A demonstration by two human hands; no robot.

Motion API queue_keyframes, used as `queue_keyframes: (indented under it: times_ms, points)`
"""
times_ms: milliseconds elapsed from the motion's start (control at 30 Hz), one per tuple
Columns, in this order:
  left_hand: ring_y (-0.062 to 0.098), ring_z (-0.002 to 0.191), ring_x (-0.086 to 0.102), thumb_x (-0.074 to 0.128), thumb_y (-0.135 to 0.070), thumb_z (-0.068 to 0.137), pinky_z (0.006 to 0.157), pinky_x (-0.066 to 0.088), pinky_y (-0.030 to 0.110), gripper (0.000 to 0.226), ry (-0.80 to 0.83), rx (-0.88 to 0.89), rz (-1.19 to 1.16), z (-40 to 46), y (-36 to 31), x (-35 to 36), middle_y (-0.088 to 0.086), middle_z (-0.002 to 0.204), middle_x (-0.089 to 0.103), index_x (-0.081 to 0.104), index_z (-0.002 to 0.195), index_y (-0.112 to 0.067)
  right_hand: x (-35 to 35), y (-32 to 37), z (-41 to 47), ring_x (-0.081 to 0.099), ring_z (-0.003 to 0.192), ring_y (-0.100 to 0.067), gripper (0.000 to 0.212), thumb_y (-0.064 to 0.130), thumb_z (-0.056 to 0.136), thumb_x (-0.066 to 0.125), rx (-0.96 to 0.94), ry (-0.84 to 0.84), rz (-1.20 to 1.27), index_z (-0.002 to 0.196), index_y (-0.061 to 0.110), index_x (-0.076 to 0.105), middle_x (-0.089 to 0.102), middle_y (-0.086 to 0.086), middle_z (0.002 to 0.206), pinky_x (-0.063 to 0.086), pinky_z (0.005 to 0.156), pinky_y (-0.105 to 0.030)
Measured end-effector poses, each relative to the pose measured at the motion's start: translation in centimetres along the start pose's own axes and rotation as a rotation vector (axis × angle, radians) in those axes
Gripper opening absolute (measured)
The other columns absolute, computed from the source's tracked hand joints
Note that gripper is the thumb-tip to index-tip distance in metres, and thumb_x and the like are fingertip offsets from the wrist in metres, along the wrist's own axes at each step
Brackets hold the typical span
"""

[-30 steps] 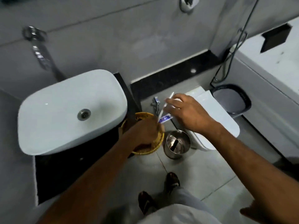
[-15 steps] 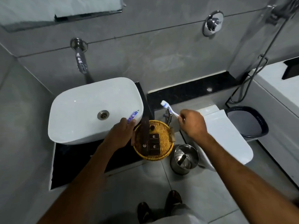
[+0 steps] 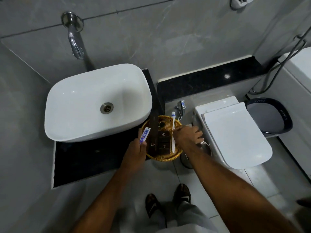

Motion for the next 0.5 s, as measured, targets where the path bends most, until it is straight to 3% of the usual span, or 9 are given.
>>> queue_keyframes:
  times_ms: [100,200,300,433,500]
  points:
    - [0.032,0.095,0.061,0.039,-0.036,0.100,0.081,0.051,0.043,0.036,0.014,-0.019,0.044,0.4,0.2,0.5,0.018,0.108,0.057,0.053,0.112,-0.004,0.3,0.7,0.3,0.016,0.140,-0.042,0.043,0.045,0.084,0.064,0.010,0.031,-0.060,0.117,0.018,0.066,0.029,-0.014,0.152,0.007,0.114,-0.064]
    - [0.028,0.092,0.061,0.038,-0.037,0.100,0.075,0.048,0.036,0.038,0.026,-0.025,0.061,0.9,0.5,0.9,0.018,0.109,0.057,0.052,0.116,-0.005,0.5,1.1,0.3,0.011,0.143,-0.042,0.048,0.046,0.081,0.069,0.004,0.043,-0.135,0.120,0.019,0.065,0.024,-0.014,0.155,0.001,0.113,-0.065]
    - [0.029,0.091,0.061,0.039,-0.037,0.100,0.076,0.050,0.039,0.038,0.028,-0.031,0.065,1.0,0.8,1.0,0.019,0.108,0.057,0.053,0.115,-0.005,0.6,1.3,0.2,0.006,0.144,-0.043,0.048,0.046,0.077,0.073,-0.020,0.048,-0.177,0.117,0.020,0.067,0.021,-0.014,0.158,-0.004,0.112,-0.066]
    - [0.032,0.095,0.062,0.038,-0.036,0.100,0.081,0.052,0.043,0.043,0.029,0.002,0.083,0.8,0.0,0.5,0.019,0.111,0.059,0.048,0.129,-0.006,-0.6,1.8,-0.9,0.009,0.144,-0.045,0.043,0.044,0.078,0.073,-0.045,0.057,-0.214,0.114,0.020,0.068,0.026,-0.015,0.157,-0.004,0.112,-0.067]
    - [0.027,0.093,0.062,0.037,-0.037,0.100,0.076,0.048,0.038,0.044,0.045,0.030,0.092,0.8,-0.9,-0.1,0.015,0.111,0.061,0.045,0.132,-0.009,-2.5,2.2,-1.9,0.023,0.140,-0.043,0.027,0.037,0.080,0.071,-0.180,-0.124,-0.150,0.103,0.022,0.071,0.039,-0.014,0.148,0.007,0.112,-0.066]
Point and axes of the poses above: each hand's wrist, its own z-axis towards the middle knuckle, its own x-axis out of the palm, y = z × x, the point moved 3 cm from there along z, towards the middle knuckle
